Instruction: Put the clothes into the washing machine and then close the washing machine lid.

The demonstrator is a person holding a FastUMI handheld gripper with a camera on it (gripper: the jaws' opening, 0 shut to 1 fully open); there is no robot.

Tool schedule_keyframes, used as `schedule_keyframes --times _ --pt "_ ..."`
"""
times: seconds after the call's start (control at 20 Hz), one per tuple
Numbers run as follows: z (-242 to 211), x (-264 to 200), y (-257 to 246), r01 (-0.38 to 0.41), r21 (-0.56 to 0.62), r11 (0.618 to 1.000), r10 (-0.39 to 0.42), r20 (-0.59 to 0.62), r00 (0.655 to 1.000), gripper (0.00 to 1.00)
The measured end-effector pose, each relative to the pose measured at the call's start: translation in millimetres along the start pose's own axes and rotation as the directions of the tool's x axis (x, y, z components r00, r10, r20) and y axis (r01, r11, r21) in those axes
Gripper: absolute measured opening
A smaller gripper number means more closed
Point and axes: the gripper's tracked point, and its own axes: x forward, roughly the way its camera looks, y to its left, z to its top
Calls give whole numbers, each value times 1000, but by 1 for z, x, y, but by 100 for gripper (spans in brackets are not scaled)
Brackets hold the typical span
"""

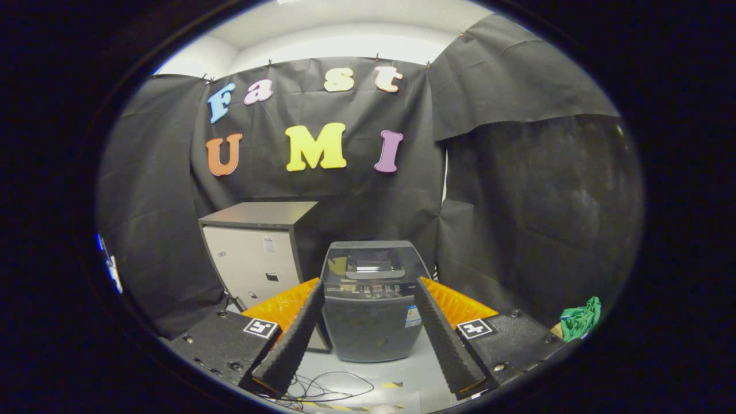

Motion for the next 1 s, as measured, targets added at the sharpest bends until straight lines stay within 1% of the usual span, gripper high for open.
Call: schedule_keyframes --times 0.65,0.75,1.0 --pt "8 0 9 -18 -22 1000 19 13 1000 98" --pt "13 -8 7 -15 -27 1000 16 18 1000 98" --pt "16 -10 11 -18 -9 1000 19 20 1000 98"
